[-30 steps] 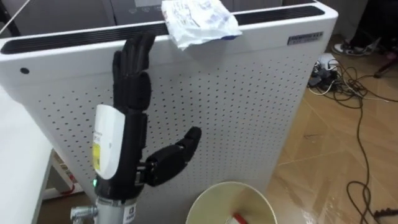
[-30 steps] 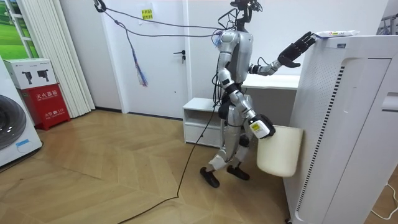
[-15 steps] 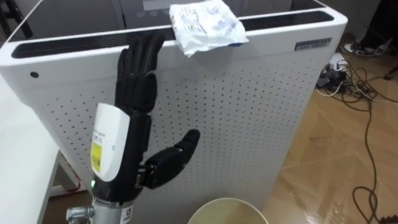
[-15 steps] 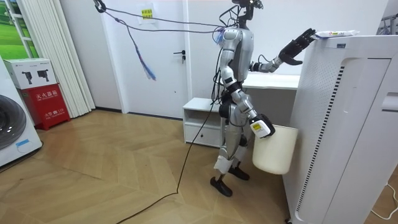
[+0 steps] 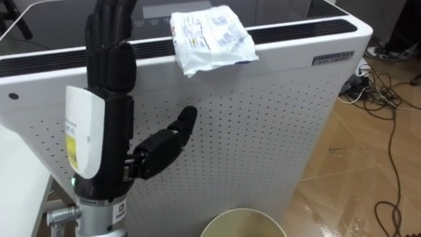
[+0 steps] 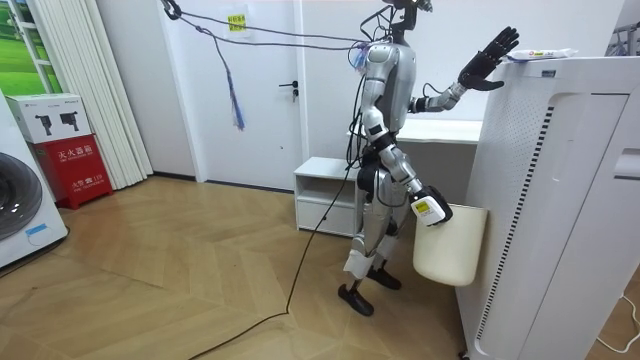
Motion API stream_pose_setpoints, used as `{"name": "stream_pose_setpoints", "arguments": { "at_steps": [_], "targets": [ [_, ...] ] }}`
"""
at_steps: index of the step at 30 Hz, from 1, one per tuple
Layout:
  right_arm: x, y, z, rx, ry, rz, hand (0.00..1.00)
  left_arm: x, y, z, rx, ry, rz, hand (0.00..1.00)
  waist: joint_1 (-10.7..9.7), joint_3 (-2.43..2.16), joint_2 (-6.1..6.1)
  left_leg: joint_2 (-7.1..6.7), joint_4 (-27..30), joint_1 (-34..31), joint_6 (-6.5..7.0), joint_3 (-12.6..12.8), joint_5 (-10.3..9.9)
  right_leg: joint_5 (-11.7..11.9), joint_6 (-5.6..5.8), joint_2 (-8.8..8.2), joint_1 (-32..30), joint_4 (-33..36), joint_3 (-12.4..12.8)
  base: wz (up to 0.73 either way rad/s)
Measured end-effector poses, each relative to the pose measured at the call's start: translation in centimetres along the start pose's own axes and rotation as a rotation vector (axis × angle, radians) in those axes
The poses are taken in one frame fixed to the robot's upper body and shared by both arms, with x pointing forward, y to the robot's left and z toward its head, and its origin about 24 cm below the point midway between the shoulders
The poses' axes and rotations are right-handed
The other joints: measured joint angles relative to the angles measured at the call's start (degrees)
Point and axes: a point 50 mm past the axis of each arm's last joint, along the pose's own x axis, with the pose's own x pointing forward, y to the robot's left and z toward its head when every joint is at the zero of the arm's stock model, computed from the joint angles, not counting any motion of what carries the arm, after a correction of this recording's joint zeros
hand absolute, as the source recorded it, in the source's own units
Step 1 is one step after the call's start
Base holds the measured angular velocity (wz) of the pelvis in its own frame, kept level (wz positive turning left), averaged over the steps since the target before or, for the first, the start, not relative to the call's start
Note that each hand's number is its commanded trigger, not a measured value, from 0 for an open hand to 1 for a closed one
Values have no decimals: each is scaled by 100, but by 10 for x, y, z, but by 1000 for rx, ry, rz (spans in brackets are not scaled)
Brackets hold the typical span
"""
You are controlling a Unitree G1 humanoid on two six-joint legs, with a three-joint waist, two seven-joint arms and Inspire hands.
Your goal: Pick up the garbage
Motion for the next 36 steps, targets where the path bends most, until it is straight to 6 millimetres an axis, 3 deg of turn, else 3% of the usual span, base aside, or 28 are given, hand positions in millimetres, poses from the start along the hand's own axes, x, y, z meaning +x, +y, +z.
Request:
{"name": "stream_pose_setpoints", "arguments": {
  "at_steps": [10,16,19,34,35,36],
  "targets": [
    [0,-1,0,-21,0,4,100,0,1,-1,11,-6,-11,0,-23,8,15,12,-30,28,-3,52,2,1,-2,0,-6,-3,44,-2],
    [0,-3,3,-28,-9,8,100,0,1,-3,43,-13,-28,0,-89,69,123,16,-32,33,-3,59,2,2,-4,1,1,1,46,0],
    [0,-3,4,-28,-9,11,100,-1,1,-4,55,-8,-35,0,-174,55,173,18,-45,43,-5,62,3,2,-4,4,4,-2,46,0],
    [0,-5,5,-47,-12,15,100,-2,0,-5,119,-44,-75,0,-334,55,175,51,-214,274,-16,216,11,2,-4,12,98,-11,190,-6],
    [0,-5,5,-49,-11,15,100,-1,1,-6,124,-46,-76,19,-359,55,175,50,-215,300,-16,213,11,3,-5,13,140,-44,183,0],
    [0,-6,6,-48,-14,15,100,-1,1,-6,127,-49,-76,44,-350,53,179,48,-219,317,-17,214,10,4,-7,13,161,-69,187,0]
  ]
}}
